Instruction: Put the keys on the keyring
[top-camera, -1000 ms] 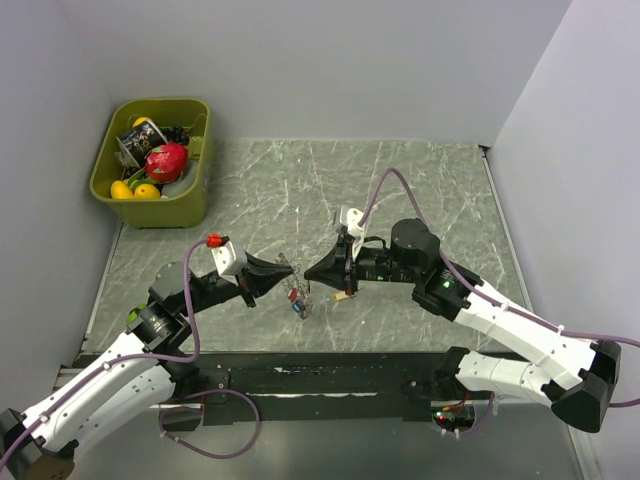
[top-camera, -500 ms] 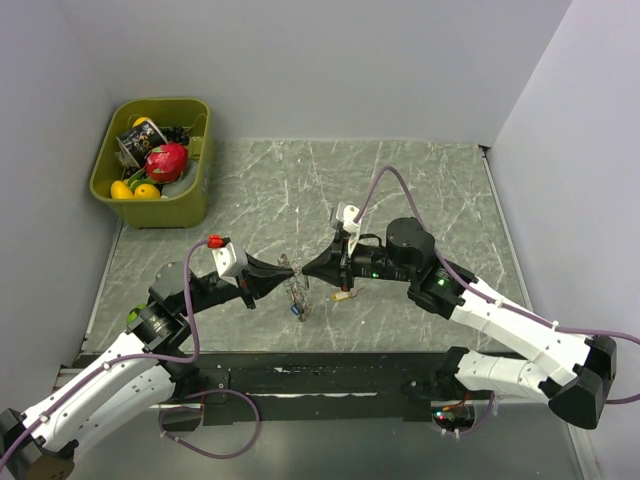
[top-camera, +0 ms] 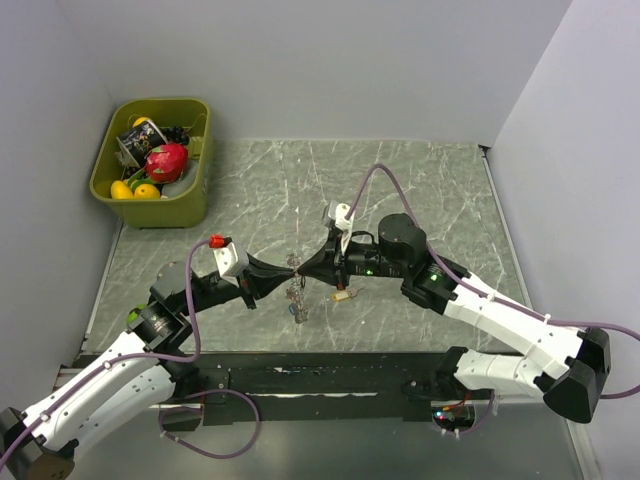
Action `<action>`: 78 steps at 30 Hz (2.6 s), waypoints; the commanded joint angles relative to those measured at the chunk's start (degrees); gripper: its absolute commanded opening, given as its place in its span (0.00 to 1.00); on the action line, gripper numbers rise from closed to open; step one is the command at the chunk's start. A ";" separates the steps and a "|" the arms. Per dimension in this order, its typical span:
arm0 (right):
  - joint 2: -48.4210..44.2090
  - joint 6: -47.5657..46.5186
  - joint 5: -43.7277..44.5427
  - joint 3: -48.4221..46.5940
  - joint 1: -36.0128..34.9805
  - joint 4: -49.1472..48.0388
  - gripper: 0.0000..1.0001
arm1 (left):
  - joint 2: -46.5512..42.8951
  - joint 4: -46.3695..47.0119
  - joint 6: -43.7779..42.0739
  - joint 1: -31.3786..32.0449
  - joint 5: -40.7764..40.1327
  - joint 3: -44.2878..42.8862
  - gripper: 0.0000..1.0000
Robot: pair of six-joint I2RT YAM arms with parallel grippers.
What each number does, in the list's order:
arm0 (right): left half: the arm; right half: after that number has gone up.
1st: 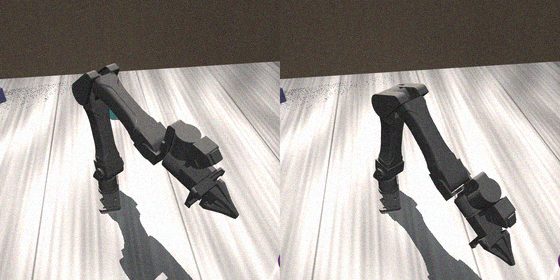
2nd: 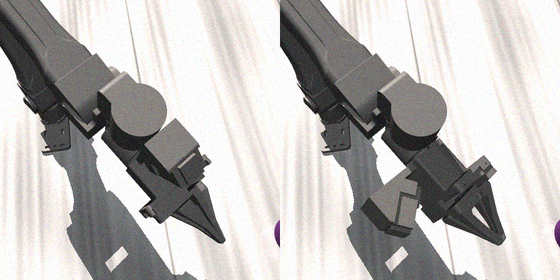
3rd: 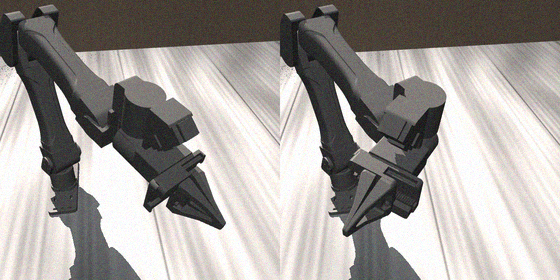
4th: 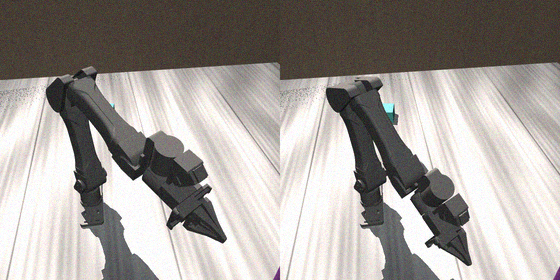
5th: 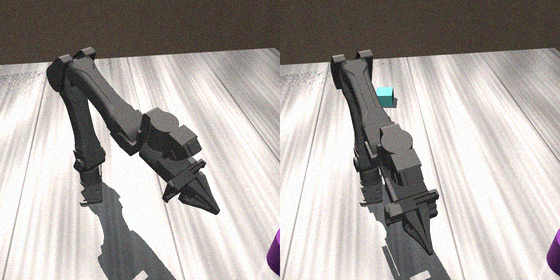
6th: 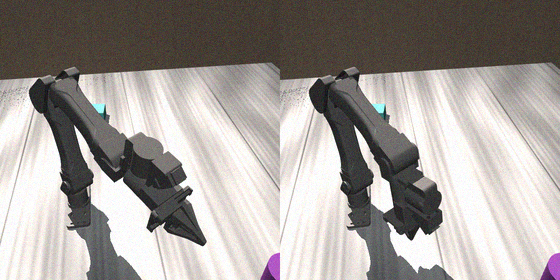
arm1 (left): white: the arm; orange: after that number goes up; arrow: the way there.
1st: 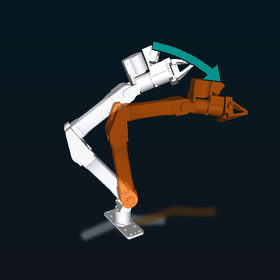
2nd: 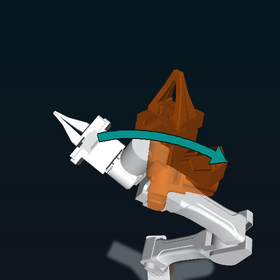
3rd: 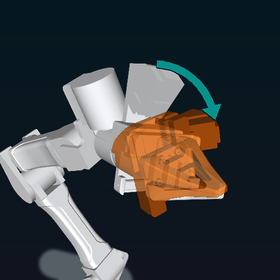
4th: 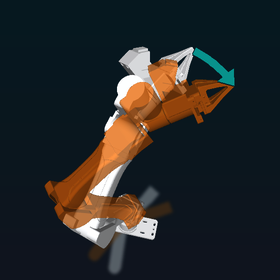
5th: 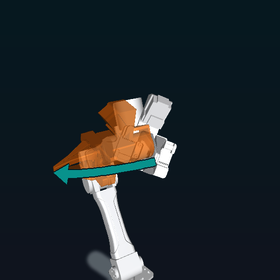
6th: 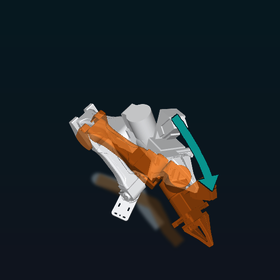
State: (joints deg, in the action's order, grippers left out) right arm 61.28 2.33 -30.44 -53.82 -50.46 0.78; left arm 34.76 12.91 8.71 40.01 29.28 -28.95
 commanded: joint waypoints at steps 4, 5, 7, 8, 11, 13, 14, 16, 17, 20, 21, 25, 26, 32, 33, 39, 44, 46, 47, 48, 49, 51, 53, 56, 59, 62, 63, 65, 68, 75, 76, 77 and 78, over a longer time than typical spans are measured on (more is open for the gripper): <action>0.69 0.40 -1.56 -3.92 0.18 -2.44 0.00 | -0.40 3.70 0.69 0.42 1.05 -2.78 0.01; 0.77 0.40 -2.08 -4.01 0.18 -2.53 0.00 | -0.40 3.53 0.69 0.33 1.13 -2.78 0.01; 0.86 0.66 -1.91 -3.92 0.27 -2.80 0.00 | -0.40 3.53 0.69 0.51 1.04 -2.87 0.01; 0.86 0.49 -1.73 -4.01 0.18 -2.54 0.00 | -0.40 3.53 0.69 0.51 1.22 -2.87 0.01; 1.48 0.22 -1.03 -4.62 0.18 -1.66 0.00 | -0.57 3.44 0.69 0.51 1.05 -2.87 0.01; 1.83 0.40 -0.94 -4.97 0.18 -1.48 0.00 | -0.66 3.53 0.69 0.51 1.13 -2.87 0.01; 1.92 0.40 -0.94 -4.98 0.18 -1.48 0.00 | -0.66 3.62 0.69 0.60 1.13 -2.78 0.01; 2.27 0.57 -0.85 -5.06 0.18 -1.48 0.00 | -0.75 3.53 0.69 0.60 1.22 -2.87 0.01; 2.27 0.57 -0.77 -5.24 0.18 -1.48 0.00 | -0.84 3.36 0.69 0.51 1.22 -2.87 0.01; 2.79 0.40 -0.59 -5.50 0.10 -1.04 0.00 | -1.01 3.27 0.61 0.60 1.13 -2.87 0.01; 2.71 0.40 -0.33 -5.42 0.18 -0.95 0.00 | -1.10 3.35 0.52 0.60 1.05 -2.87 0.01; 1.92 0.48 1.60 -4.63 0.18 -1.04 0.00 | -1.54 3.09 0.52 0.60 0.87 -2.87 0.01; 1.83 0.40 2.22 -4.45 0.18 -1.04 0.00 | -1.63 3.18 0.52 0.60 0.87 -2.78 0.01; 1.04 -0.22 3.71 -3.57 0.18 0.45 0.00 | -2.77 3.62 0.61 0.60 0.43 -2.43 0.01; 0.69 -0.13 3.98 -3.22 0.18 0.37 0.00 | -2.95 3.79 0.52 0.60 0.60 -2.43 0.01; -0.01 -0.48 5.47 -2.52 0.18 0.54 0.00 | -3.56 4.06 0.61 0.60 0.78 -2.25 0.01; 0.33 -0.48 5.74 -2.43 0.27 0.81 0.00 | -4.00 5.02 0.96 0.60 1.48 -1.81 0.01; 0.42 -0.31 5.13 -2.25 0.27 0.63 0.00 | -4.35 5.46 1.13 0.51 1.57 -1.64 0.01; 0.42 -0.31 4.95 -2.16 0.27 0.54 0.00 | -4.44 5.72 1.13 0.51 1.66 -1.38 0.01; 0.42 -0.13 4.77 -2.08 0.18 0.54 0.00 | -4.79 6.07 1.13 0.60 1.57 -1.29 0.01; 0.42 -0.13 4.77 -1.99 0.18 0.37 0.00 | -4.88 6.34 1.13 0.60 1.57 -1.11 0.01; 0.42 -0.04 4.51 -1.81 0.18 0.45 0.00 | -5.23 7.04 1.31 0.60 1.48 -0.76 0.01; 0.25 0.05 4.25 -1.64 0.27 0.28 0.00 | -5.58 7.66 1.40 0.60 1.48 -0.41 0.01; -0.02 0.31 3.63 -1.37 0.27 0.10 0.00 | -5.94 9.24 1.75 0.60 1.48 0.29 0.01; -0.54 0.13 3.02 -1.11 0.27 0.19 0.00 | -5.94 9.77 1.84 0.51 1.66 0.47 0.01; -1.86 0.05 3.28 -0.32 0.36 -0.25 0.12 | -5.85 9.86 1.84 0.60 1.75 0.47 0.01; -3.08 -0.04 3.63 0.38 0.27 -0.60 0.17 | -5.76 9.86 1.84 0.60 1.84 0.47 0.01; -5.19 -0.13 4.77 1.08 0.27 -0.51 0.35 | -5.76 9.94 1.75 0.51 1.84 0.47 0.01; -7.91 -0.66 5.30 2.49 0.45 -2.00 0.51 | -5.58 10.47 1.75 0.60 2.18 0.74 0.01; -10.92 -1.80 -0.49 3.99 0.62 -3.15 0.59 | -4.71 12.66 2.01 0.60 4.20 1.26 0.01; -10.83 -3.28 -1.63 3.81 0.62 -2.97 0.57 | -4.70 13.02 2.01 0.60 4.64 1.52 0.01; -10.30 -3.56 -3.82 3.46 0.71 -2.89 0.56 | -4.70 13.54 2.01 0.60 5.08 1.61 0.01; -9.95 -3.82 -4.71 3.20 0.80 -2.71 0.54 | -4.70 14.42 2.10 0.60 5.96 1.70 0.01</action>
State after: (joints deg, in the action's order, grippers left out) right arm 50.92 0.97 -29.26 -50.13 -50.19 0.14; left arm 30.24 20.03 10.20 40.34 31.97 -27.31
